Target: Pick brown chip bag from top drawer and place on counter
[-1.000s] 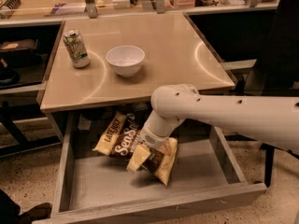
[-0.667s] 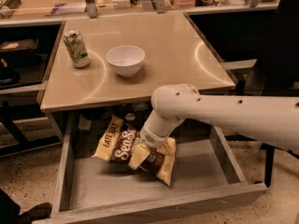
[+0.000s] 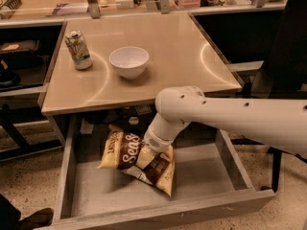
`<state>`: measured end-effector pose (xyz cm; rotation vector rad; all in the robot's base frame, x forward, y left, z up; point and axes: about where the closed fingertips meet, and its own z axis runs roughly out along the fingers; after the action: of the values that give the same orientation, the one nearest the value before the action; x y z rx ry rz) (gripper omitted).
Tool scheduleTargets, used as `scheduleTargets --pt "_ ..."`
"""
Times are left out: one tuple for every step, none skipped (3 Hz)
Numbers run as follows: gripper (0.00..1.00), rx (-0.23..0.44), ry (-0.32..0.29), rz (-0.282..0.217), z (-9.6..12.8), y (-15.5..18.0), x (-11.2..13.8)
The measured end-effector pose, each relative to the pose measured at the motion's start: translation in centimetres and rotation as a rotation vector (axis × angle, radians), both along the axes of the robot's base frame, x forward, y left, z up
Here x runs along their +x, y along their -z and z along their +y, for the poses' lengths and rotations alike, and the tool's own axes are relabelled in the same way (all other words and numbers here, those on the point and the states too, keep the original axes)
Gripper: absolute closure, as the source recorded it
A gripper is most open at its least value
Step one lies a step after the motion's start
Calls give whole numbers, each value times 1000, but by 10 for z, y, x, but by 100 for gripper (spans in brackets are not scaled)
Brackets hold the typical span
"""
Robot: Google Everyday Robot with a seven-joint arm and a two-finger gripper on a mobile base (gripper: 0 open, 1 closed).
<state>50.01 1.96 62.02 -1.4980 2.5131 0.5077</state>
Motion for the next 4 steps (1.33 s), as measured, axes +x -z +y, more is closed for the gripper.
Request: scheduleTargets --pt "99 0 4 -24 -12 -32 -5" --pt "100 -14 17 -55 -31 -84 -12" --pt "100 -43 51 -85 -60 -132 -18" --pt "100 -95 110 -95 -98 -165 -24"
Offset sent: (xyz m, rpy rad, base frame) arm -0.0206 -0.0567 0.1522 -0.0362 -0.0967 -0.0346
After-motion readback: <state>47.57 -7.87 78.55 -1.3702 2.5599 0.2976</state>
